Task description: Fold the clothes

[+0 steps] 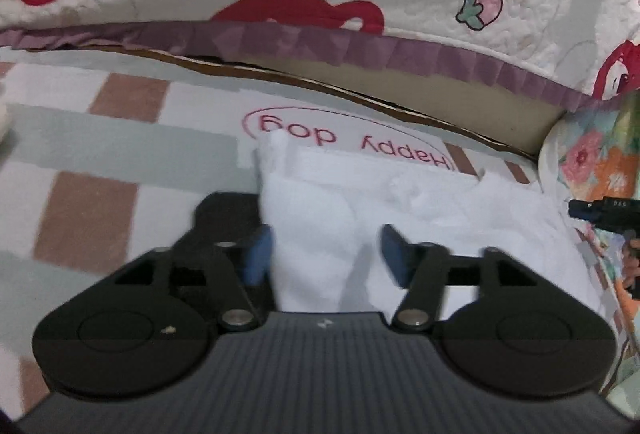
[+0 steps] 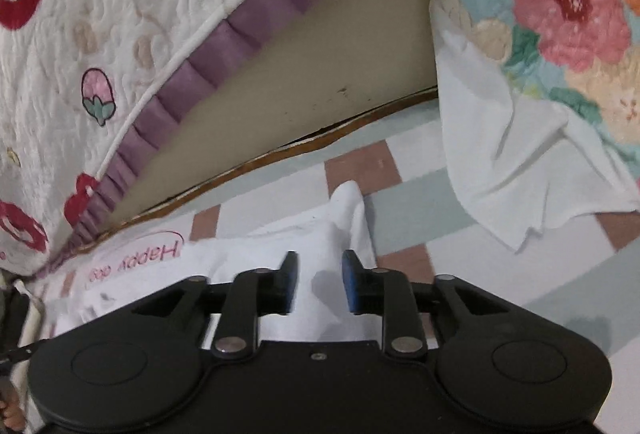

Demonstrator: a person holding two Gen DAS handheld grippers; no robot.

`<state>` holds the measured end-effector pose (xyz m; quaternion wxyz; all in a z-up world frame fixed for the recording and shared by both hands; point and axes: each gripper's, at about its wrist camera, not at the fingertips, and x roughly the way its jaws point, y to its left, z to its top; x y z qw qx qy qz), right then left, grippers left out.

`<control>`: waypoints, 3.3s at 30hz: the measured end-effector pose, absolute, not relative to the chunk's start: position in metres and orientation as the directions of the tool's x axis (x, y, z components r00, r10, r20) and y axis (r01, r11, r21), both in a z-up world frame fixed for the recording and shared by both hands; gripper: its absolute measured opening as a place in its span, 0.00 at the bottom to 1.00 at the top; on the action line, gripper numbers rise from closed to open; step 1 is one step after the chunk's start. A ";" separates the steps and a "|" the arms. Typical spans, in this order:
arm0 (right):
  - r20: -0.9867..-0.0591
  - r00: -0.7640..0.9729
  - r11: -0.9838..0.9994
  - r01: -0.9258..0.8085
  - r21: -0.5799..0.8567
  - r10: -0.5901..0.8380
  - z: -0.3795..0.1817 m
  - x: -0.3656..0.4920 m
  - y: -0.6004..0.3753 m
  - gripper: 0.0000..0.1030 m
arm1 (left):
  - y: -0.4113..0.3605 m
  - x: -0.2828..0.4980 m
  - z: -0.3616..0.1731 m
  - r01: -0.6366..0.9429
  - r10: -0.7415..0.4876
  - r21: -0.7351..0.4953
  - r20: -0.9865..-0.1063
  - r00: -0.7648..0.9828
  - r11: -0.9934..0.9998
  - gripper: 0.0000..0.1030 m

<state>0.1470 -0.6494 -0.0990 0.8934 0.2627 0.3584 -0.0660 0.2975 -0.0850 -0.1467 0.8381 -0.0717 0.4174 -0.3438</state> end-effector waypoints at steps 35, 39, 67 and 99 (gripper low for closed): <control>-0.737 0.670 0.952 0.157 0.262 0.092 -0.127 0.187 -0.628 0.37 | -0.136 0.294 -0.165 0.573 -0.702 -0.458 -0.633 0.326 0.679 0.07; -0.560 0.823 0.961 0.071 0.266 0.094 -0.103 0.164 -0.621 0.07 | -0.125 0.260 -0.121 0.675 -0.725 -0.304 -0.451 0.520 0.673 0.07; -0.678 0.734 0.950 0.241 0.199 -0.044 -0.102 0.083 -0.526 0.53 | -0.138 0.162 -0.156 0.607 -0.500 -0.160 -0.744 0.445 0.778 0.58; -0.654 0.754 0.580 0.503 0.641 0.068 -0.138 -0.075 -0.564 0.60 | -0.038 0.125 -0.184 0.063 -0.611 -0.642 -0.689 0.390 0.764 0.04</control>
